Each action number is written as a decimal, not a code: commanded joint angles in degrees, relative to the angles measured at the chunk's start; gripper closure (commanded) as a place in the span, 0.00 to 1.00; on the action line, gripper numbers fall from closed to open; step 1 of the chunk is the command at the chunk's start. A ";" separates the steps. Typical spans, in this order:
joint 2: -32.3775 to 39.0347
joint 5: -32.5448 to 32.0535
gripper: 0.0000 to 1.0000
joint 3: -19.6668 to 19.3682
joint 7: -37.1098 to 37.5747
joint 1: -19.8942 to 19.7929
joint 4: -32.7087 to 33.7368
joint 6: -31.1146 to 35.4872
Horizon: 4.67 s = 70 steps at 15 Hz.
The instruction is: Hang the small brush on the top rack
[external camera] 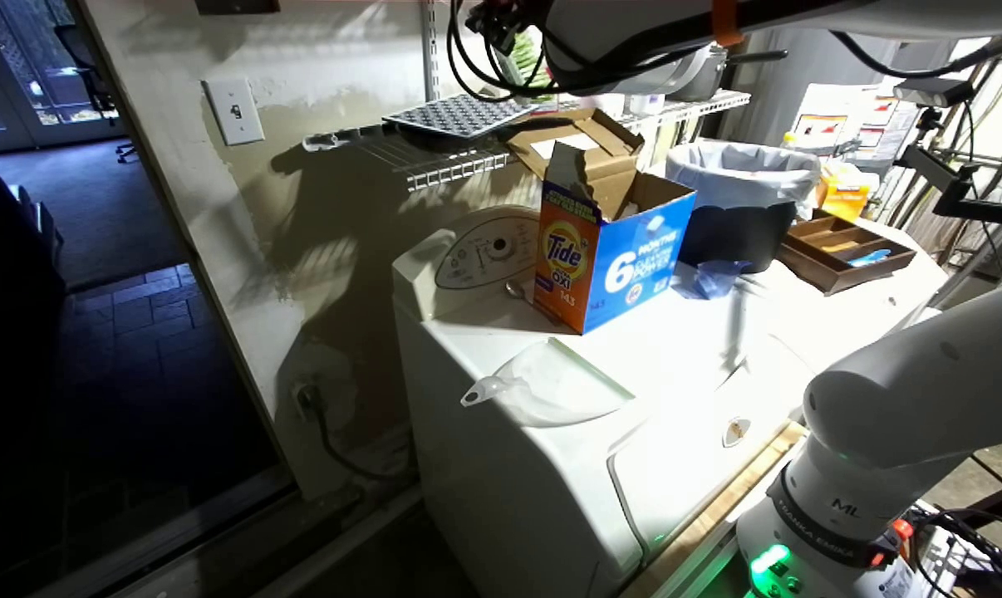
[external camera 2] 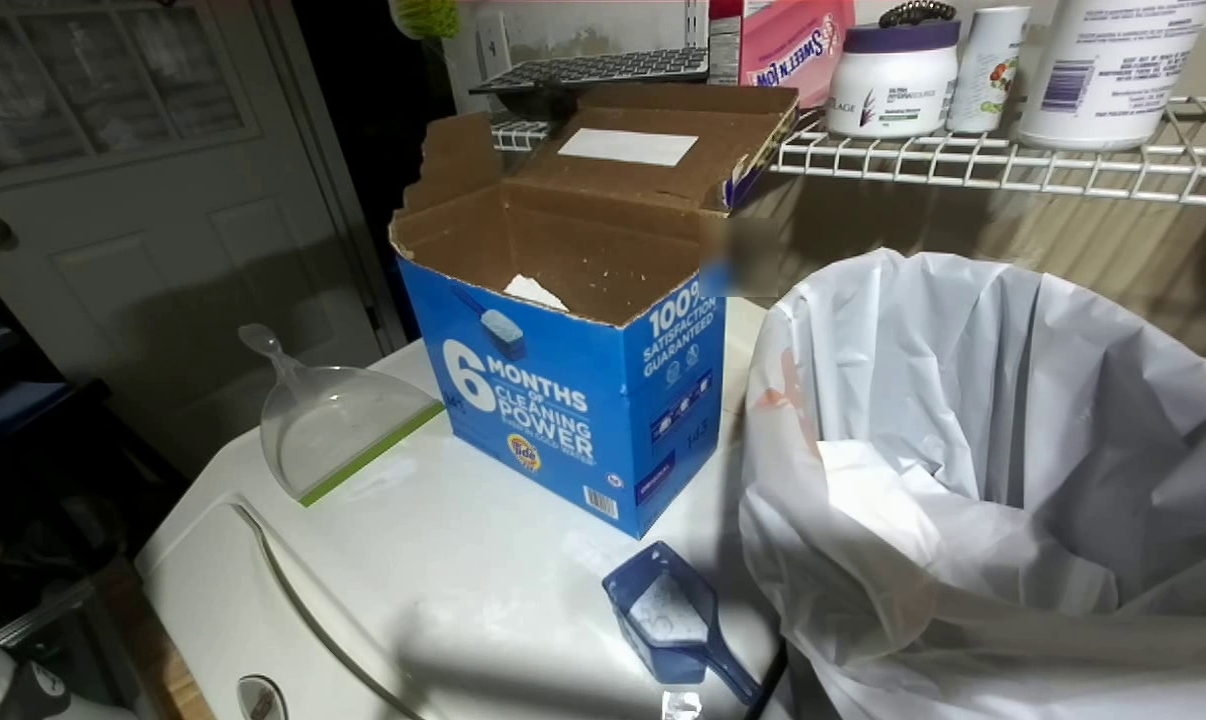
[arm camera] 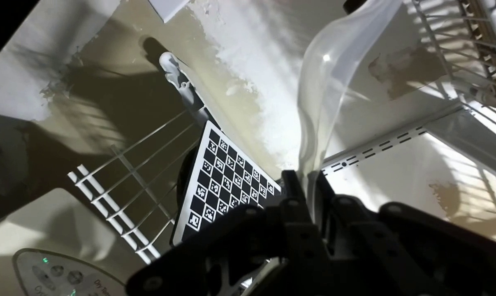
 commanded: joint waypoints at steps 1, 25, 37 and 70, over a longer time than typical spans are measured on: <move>2.56 -0.16 0.97 3.46 2.34 -3.46 3.22 2.99; 8.82 -2.09 0.97 27.07 1.40 -29.67 16.43 5.29; 7.95 -0.71 0.97 37.87 1.46 -41.67 19.68 6.58; 16.91 4.49 0.97 38.08 10.92 -34.87 17.36 11.65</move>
